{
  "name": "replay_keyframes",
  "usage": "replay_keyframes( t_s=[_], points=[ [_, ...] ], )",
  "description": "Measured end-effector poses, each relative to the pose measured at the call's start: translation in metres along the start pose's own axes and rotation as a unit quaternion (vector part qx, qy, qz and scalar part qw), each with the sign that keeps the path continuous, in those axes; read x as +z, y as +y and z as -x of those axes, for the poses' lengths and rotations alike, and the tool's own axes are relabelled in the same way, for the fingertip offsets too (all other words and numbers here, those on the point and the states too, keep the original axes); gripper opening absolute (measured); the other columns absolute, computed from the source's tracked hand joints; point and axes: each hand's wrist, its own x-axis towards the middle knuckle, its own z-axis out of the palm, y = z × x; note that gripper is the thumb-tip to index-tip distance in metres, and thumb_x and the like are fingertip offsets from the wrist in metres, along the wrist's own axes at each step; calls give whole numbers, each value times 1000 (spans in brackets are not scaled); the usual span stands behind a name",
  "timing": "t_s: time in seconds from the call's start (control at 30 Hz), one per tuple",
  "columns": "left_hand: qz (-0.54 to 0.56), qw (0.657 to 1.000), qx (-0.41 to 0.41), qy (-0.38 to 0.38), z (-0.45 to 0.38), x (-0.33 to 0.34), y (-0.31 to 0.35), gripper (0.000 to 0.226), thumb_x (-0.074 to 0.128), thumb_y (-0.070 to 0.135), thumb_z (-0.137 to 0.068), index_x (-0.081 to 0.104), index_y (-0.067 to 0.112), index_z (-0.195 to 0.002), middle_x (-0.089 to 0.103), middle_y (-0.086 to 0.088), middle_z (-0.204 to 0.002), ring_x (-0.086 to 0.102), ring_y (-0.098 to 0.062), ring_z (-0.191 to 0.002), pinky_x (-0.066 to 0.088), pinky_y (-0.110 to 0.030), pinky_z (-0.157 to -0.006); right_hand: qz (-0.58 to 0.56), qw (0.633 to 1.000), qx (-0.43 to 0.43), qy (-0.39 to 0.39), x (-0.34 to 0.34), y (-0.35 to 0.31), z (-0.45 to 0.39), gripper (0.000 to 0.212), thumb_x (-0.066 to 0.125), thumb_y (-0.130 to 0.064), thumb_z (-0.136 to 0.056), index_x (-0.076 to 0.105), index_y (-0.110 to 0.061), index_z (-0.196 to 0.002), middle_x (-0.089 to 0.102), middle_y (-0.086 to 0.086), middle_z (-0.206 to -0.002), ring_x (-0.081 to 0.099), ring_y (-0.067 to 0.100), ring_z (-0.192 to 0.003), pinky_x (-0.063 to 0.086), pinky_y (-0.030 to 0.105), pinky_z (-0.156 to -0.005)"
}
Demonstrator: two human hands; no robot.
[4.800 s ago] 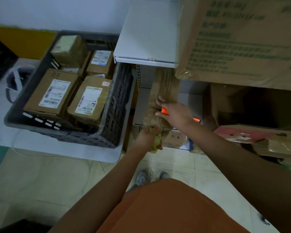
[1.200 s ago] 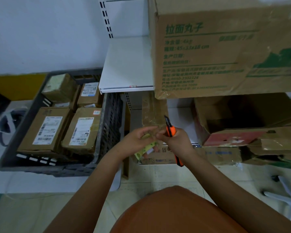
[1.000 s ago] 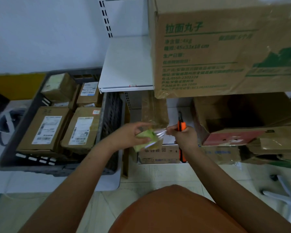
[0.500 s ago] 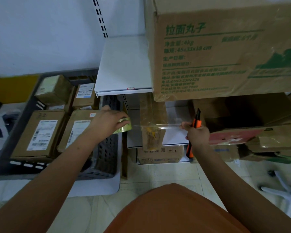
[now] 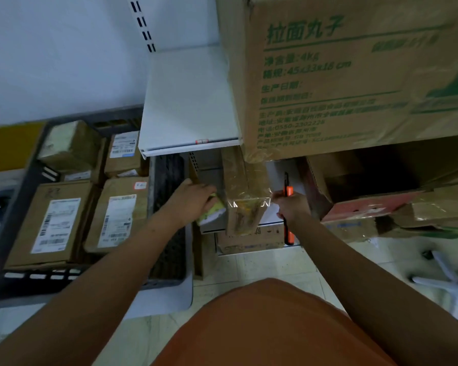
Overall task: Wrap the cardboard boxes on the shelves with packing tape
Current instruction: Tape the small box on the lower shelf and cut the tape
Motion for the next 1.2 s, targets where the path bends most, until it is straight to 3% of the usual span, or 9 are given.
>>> replay_keyframes(
  t_s=[0.07, 0.2, 0.3, 0.5, 0.63, 0.7, 0.83, 1.0, 1.2],
  points=[
    [20, 999, -29, -25, -10, 4, 15, 42, 25, 43, -99, 55, 14, -106, 61, -5, -94, 60, -26, -87, 26, -33, -78, 10, 1000, 17, -14, 9, -3, 0, 8, 69, -14, -90, 64, -8, -93, 51, 6, -62, 47, 16, -50, 45, 26, -50],
    [139, 983, -102, -62, -14, 10, 35, 28, 48, 37, -99, 43, 15, -116, 56, 0, -82, 57, -20, -72, 43, -34, -61, 73, 996, 46, -13, 9, 11, -10, 70, 73, -54, -75, 50, -2, -117, 55, 13, -87, 56, 24, -70, 51, 37, -64],
    [191, 970, -136, -58, -23, 12, 49, 27, 50, 39, -97, 44, 18, -113, 58, 1, -85, 60, -21, -78, 42, -32, -62, 29, 995, -49, 81, 5, 7, -3, 23, 60, -31, -96, 61, -8, -95, 54, 3, -76, 55, 20, -78, 43, 33, -70],
    [370, 910, -183, -37, -29, 19, 78, 19, 57, 34, -97, 46, 23, -108, 60, 3, -90, 58, -14, -80, 41, -29, -66, -2, 973, -173, 155, -2, -4, 14, 41, 63, -36, -94, 47, -20, -60, 51, 2, -58, 48, 14, -55, 37, 27, -56],
    [449, 872, -184, -61, -25, 39, 92, 32, 61, 30, -96, 48, 13, -120, 64, -5, -115, 61, -21, -105, 49, -37, -89, 132, 945, -262, 146, -18, -18, 3, 35, 66, -37, -92, 52, -15, -68, 50, 1, -61, 47, 20, -58, 32, 31, -55],
    [445, 873, -190, -55, -28, 49, 100, 34, 62, 30, -96, 50, 9, -120, 65, -6, -117, 61, -23, -108, 48, -33, -86, 175, 941, -257, 134, -22, -19, -3, 36, 63, -40, -94, 53, -13, -72, 52, 4, -67, 50, 27, -64, 33, 33, -59],
    [438, 877, -194, -44, -44, 47, 108, 34, 62, 31, -96, 52, 12, -121, 65, -4, -119, 61, -23, -109, 44, -29, -83, 213, 930, -212, 211, -20, -35, -3, 46, 63, -46, -93, 55, -6, -115, 47, 19, -131, 59, 40, -94, 43, 37, -69],
    [446, 866, -220, -52, -55, 49, 109, 46, 64, 44, -91, 52, 9, -119, 61, -3, -107, 60, -23, -100, 46, -34, -82, 219, 943, -197, 152, -17, -45, -17, 35, 50, -38, -101, 58, -9, -119, 67, 19, -108, 63, 40, -97, 40, 35, -67],
    [524, 820, -220, -72, -62, 59, 107, 57, 60, 60, -85, 55, 8, -107, 67, -14, -102, 67, -32, -95, 56, -51, -87, 190, 970, -121, 96, -29, -61, -28, 43, 48, -39, -102, 57, -4, -125, 63, 22, -121, 58, 39, -112, 40, 32, -80]
  ],
)
